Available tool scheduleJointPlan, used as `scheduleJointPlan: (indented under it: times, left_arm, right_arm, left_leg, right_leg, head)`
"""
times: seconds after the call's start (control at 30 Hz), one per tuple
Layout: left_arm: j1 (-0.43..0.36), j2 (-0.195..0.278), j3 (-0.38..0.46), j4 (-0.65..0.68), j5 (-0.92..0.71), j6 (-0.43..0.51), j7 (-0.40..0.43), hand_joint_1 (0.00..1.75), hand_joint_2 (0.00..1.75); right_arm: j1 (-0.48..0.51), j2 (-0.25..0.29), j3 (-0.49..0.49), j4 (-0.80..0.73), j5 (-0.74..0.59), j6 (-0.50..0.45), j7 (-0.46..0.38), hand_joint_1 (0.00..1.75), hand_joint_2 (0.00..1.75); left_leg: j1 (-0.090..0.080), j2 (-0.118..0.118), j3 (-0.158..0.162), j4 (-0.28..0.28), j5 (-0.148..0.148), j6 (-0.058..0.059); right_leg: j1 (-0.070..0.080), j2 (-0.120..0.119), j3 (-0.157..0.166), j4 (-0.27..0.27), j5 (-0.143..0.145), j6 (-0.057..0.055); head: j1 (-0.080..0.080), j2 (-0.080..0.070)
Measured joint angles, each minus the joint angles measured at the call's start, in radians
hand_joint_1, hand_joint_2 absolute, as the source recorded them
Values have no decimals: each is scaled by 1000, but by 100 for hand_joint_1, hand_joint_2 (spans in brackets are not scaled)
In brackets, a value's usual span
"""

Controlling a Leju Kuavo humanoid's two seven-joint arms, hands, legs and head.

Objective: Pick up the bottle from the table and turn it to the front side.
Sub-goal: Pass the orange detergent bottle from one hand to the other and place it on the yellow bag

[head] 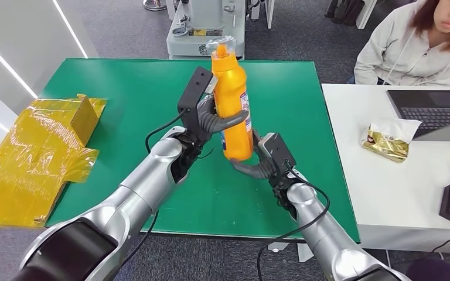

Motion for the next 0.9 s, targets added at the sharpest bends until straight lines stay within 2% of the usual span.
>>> scheduleJointPlan:
  times: [0.17,0.43,0.57,0.67,0.77,0.9]
  left_arm:
    - [-7,7,1,-18,-65,24,-66,175,175]
    - [-8,14,1,-24,-86,35,-82,175,175]
    - [-14,67,-11,-56,-306,196,-200,175,175]
    - [-20,114,-34,-84,-479,300,-231,175,175]
    - [-27,162,-60,-111,-693,398,-205,175,175]
    - [-28,237,-88,-139,-1018,550,-121,175,175]
  right_arm:
    - [53,-8,-5,-45,1,2,5,0,175]
    - [74,-13,-8,-69,2,2,5,0,175]
    - [135,-33,-10,-154,17,14,-21,0,175]
    - [187,-46,-11,-235,26,6,-27,0,175]
    - [252,-59,-17,-350,54,-15,-16,0,175]
    - [357,-72,-35,-528,101,-33,6,0,175]
  left_leg:
    - [0,0,0,0,0,0]
    - [0,0,0,0,0,0]
    - [0,1,0,0,0,0]
    - [0,0,0,0,0,0]
    - [0,0,0,-1,0,0]
    - [0,1,0,-1,0,0]
  right_leg:
    - [0,0,0,0,0,0]
    - [0,0,0,0,0,0]
    - [0,0,0,0,0,0]
    - [0,0,0,0,0,0]
    - [0,0,0,0,-1,0]
    - [0,1,0,0,-1,0]
  head:
    - [0,0]
    - [0,0]
    - [0,0]
    - [0,0]
    - [0,0]
    - [0,0]
